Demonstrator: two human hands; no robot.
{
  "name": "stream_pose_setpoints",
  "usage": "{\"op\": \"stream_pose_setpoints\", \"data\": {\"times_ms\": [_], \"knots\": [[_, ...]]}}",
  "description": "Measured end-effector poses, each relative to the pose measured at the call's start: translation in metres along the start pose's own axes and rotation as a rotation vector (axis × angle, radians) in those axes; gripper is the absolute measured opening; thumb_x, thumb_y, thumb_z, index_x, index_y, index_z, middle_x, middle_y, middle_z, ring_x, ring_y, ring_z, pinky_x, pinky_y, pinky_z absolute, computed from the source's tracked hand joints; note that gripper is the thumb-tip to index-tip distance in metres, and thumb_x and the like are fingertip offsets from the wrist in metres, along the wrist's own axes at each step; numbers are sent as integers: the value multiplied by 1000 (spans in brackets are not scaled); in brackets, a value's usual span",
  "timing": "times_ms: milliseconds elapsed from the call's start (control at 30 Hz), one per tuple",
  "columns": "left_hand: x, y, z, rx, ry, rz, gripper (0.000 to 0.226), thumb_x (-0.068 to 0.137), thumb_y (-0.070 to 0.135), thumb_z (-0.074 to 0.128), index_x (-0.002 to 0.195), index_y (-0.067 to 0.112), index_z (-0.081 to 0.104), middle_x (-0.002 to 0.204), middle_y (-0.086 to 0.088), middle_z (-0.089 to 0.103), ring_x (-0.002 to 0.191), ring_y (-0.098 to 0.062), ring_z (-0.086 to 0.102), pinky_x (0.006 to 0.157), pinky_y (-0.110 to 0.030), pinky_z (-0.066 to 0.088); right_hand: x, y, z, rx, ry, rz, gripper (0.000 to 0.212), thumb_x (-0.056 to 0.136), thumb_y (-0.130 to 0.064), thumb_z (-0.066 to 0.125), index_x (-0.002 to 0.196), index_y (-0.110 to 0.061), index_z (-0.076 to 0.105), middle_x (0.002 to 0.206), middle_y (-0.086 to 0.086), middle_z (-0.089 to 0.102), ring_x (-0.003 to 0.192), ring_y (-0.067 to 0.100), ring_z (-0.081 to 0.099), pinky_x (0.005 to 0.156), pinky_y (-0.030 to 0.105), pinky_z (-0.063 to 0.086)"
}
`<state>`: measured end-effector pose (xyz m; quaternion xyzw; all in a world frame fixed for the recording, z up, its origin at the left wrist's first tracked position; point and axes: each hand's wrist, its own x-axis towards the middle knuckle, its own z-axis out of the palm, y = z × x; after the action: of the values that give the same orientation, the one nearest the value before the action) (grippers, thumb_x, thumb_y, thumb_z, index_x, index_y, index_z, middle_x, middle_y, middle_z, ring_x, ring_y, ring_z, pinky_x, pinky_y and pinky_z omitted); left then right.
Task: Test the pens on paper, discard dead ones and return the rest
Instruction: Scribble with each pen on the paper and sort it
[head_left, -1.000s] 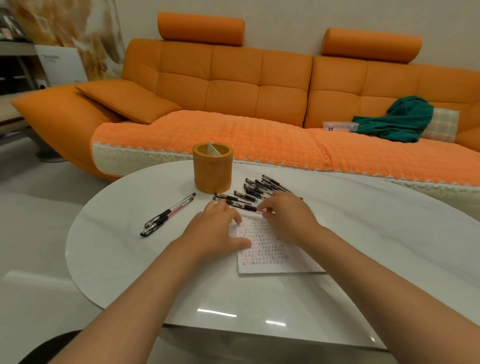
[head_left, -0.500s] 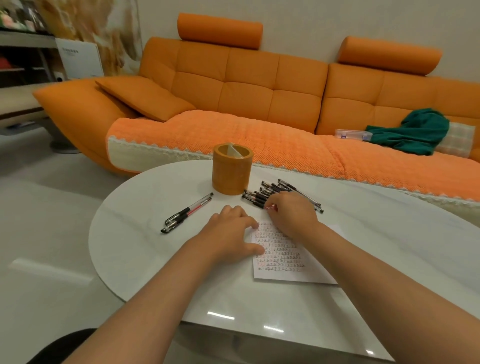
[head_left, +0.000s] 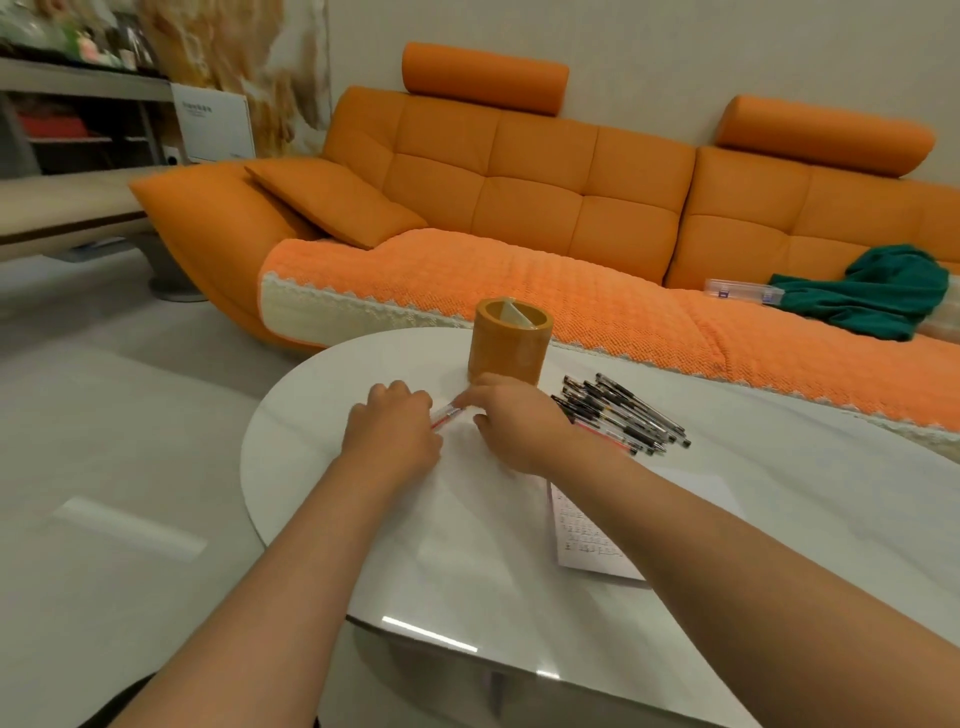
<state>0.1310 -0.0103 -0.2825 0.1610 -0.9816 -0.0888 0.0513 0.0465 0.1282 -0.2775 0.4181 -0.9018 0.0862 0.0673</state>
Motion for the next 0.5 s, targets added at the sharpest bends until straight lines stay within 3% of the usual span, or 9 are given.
{"op": "stream_pose_setpoints", "data": {"times_ms": [133, 333, 500], "knots": [[-1, -16, 7, -11, -68, -10, 41, 100, 36, 50, 139, 23, 53, 132, -5, 49, 124, -25, 42, 96, -37, 44, 14, -14, 10, -5, -72, -86, 44, 99, -8, 49, 139, -24, 56, 141, -2, 57, 128, 19, 52, 104, 37, 45], [-4, -20, 0, -152, -98, 1, 26, 93, 26, 63, 118, 24, 72, 111, -3, 65, 103, -23, 60, 90, -38, 55, 6, -10, 13, -8, -9, -146, 25, 93, -29, 67, 117, -27, 72, 114, -4, 70, 100, 19, 65, 87, 41, 50], [-9, -10, -4, -226, -151, 14, 23, 90, 38, 69, 106, 21, 73, 101, 0, 70, 92, -18, 64, 87, -35, 56, -12, -1, 11, 33, 49, -170, 19, 88, -31, 74, 106, -27, 74, 115, -5, 64, 86, 20, 66, 73, 38, 53]]}}
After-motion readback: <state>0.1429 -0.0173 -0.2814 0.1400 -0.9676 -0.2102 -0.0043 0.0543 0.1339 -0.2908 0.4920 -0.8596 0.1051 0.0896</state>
